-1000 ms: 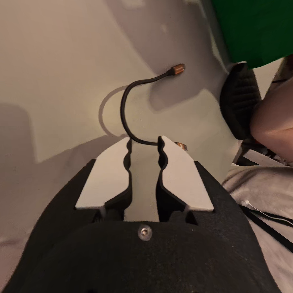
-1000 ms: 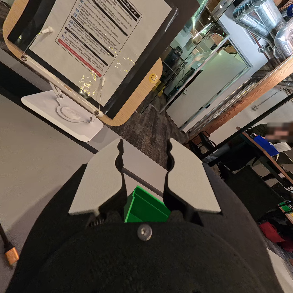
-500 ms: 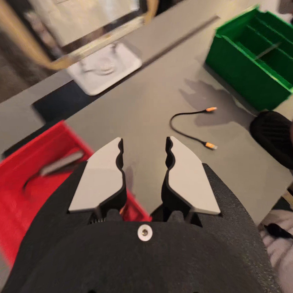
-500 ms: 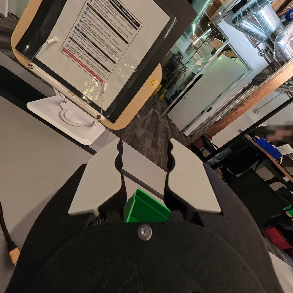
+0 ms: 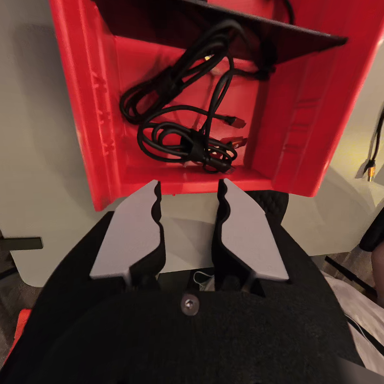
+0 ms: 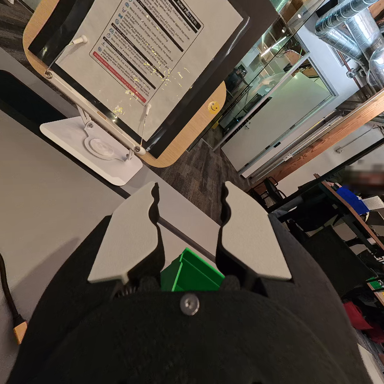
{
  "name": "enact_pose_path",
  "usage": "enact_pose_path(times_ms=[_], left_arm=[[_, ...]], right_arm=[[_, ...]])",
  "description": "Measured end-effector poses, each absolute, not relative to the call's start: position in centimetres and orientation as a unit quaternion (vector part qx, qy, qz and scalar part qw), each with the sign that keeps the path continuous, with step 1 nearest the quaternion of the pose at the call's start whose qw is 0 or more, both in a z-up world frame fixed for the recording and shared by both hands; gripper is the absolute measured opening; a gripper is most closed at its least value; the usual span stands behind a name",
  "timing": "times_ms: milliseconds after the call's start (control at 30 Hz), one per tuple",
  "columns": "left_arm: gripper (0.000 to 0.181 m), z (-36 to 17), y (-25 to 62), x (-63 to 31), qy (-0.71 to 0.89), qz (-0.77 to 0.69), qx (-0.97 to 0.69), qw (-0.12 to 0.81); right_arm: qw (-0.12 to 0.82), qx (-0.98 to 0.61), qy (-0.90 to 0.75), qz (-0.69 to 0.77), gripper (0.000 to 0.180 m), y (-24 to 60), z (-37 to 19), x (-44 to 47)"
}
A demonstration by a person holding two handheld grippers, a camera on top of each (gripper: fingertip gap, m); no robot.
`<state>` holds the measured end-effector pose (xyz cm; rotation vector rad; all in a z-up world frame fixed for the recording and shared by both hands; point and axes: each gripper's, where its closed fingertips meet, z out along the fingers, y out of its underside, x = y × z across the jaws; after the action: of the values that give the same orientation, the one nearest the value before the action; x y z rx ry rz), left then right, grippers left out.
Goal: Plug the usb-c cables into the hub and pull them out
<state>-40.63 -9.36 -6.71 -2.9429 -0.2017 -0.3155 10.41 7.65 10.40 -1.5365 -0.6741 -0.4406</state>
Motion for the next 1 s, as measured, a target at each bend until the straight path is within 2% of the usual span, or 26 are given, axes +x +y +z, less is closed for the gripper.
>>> enact_pose_path(times_ms=[367,733,800,867,1000], left_arm=[[0.055,-10.3,-8.2,-42.1,-0.108,-0.096,-0.989,0.013],[0.041,-11.8,-7.0,-41.3,-0.101,-0.133,-0.986,-0.017],[0.034,-11.6,-6.9,-41.4,-0.1,-0.132,-0.986,-0.013],[0.019,-11.1,-6.8,-41.8,-0.104,-0.129,-0.986,0.003],[0.009,-9.3,-5.6,-41.7,-0.106,-0.156,-0.98,0.065]], right_arm=[[0.646,-0.673,-0.302,-0.196,0.058,7.6,10.4,10.3],[0.643,-0.67,-0.312,-0.2,0.058,7.6,10.4,10.0],[0.643,-0.67,-0.312,-0.2,0.058,7.6,10.3,10.0],[0.642,-0.67,-0.314,-0.201,0.058,7.6,10.3,10.0],[0.64,-0.67,-0.316,-0.202,0.058,7.6,10.2,9.9]])
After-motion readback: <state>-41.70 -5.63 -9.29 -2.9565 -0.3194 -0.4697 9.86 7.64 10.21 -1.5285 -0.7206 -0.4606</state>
